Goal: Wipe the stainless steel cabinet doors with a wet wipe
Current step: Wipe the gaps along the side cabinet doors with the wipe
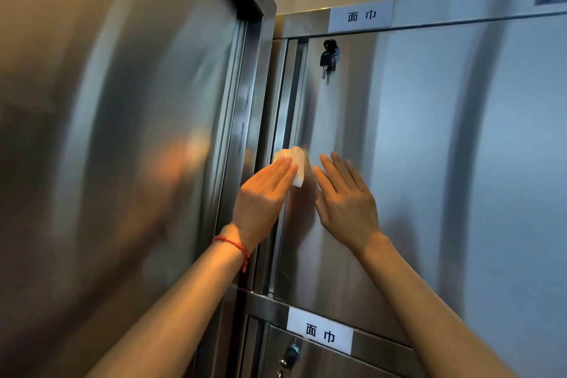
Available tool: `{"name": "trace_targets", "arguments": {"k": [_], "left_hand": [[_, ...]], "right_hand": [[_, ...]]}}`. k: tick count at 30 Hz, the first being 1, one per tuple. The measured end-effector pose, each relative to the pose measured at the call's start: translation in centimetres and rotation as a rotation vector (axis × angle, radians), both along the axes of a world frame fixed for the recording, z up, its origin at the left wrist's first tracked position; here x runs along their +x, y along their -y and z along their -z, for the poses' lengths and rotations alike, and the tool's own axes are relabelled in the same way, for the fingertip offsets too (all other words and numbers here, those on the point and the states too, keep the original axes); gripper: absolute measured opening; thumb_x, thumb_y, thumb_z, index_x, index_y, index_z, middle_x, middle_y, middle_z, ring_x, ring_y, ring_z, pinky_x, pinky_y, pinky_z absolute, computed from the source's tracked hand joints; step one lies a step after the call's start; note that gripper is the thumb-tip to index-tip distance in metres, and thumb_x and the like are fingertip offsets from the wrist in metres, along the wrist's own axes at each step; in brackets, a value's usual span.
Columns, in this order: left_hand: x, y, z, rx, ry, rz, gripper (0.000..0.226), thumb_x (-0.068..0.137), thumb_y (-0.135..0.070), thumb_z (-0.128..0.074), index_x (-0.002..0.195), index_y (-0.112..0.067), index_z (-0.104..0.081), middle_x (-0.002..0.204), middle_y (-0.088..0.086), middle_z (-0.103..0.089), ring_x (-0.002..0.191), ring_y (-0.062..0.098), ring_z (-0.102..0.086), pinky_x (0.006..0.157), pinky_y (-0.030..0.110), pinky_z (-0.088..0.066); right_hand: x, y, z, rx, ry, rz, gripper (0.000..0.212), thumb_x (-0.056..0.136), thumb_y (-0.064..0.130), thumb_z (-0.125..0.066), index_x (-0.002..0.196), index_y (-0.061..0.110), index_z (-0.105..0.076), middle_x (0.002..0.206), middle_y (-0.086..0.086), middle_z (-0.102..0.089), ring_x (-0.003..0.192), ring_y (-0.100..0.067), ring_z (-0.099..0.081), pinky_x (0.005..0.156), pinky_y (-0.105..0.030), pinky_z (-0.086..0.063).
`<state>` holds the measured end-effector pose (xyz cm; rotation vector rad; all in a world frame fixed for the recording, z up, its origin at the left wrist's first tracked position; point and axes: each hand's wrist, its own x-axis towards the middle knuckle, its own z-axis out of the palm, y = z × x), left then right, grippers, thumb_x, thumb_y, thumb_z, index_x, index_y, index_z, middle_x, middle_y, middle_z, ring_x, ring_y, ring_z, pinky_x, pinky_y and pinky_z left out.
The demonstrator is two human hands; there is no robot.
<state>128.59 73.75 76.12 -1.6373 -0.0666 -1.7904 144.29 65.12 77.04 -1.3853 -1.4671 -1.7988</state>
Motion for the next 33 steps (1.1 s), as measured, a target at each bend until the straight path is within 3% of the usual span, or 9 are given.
{"name": "trace_targets", "arguments": {"k": [7,18,20,24,33], "left_hand": [[-0.3,-0.4,-2.2,0.040,0.019,-0.020,0.028,0.077,0.008,-0.061,0.103,0.006,-0.069,0.106,0.021,-0.068,0.096,0.031,-0.068,0.082,0.038,-0.055],[1.4,-1.6,-2.9,0.029,0.020,-0.130,0.029,0.081,-0.001,-0.050,0.101,0.006,-0.070,0.103,0.022,-0.068,0.096,0.032,-0.068,0.084,0.040,-0.052],[1.6,-1.9,-2.6,0.013,0.011,-0.137,0.026,0.077,0.004,-0.060,0.102,0.006,-0.069,0.104,0.023,-0.068,0.096,0.033,-0.067,0.083,0.041,-0.053],[2.0,-2.4,-2.1,-0.088,-0.028,-0.158,0.049,0.056,0.009,-0.084,0.102,0.007,-0.068,0.104,0.024,-0.068,0.095,0.034,-0.068,0.081,0.043,-0.054],[3.7,-2.7,-2.4,-0.226,-0.016,-0.203,0.046,0.062,0.007,-0.080,0.107,0.008,-0.066,0.107,0.024,-0.067,0.101,0.033,-0.066,0.092,0.041,-0.046]], "right_hand": [[-0.1,-0.4,-1.1,-0.019,0.009,0.025,0.044,0.091,0.026,-0.047,0.126,0.004,-0.061,0.135,-0.016,-0.053,0.130,-0.034,-0.045,0.110,-0.047,-0.035],[0.6,-0.8,-1.7,-0.039,0.008,0.046,0.063,0.102,0.033,-0.011,0.123,0.004,-0.063,0.132,-0.018,-0.056,0.126,-0.036,-0.049,0.105,-0.050,-0.037],[0.6,-0.8,-1.6,-0.034,0.015,0.046,0.061,0.102,0.032,-0.013,0.123,0.004,-0.063,0.132,-0.018,-0.056,0.127,-0.035,-0.049,0.105,-0.049,-0.037],[0.6,-0.7,-1.6,-0.012,0.037,0.047,0.053,0.100,0.028,-0.023,0.121,0.003,-0.064,0.132,-0.018,-0.056,0.126,-0.035,-0.049,0.105,-0.048,-0.038],[0.7,-0.9,-1.5,0.006,0.045,0.072,0.048,0.092,0.026,-0.034,0.122,0.004,-0.064,0.134,-0.018,-0.055,0.128,-0.035,-0.048,0.105,-0.048,-0.039]]}}
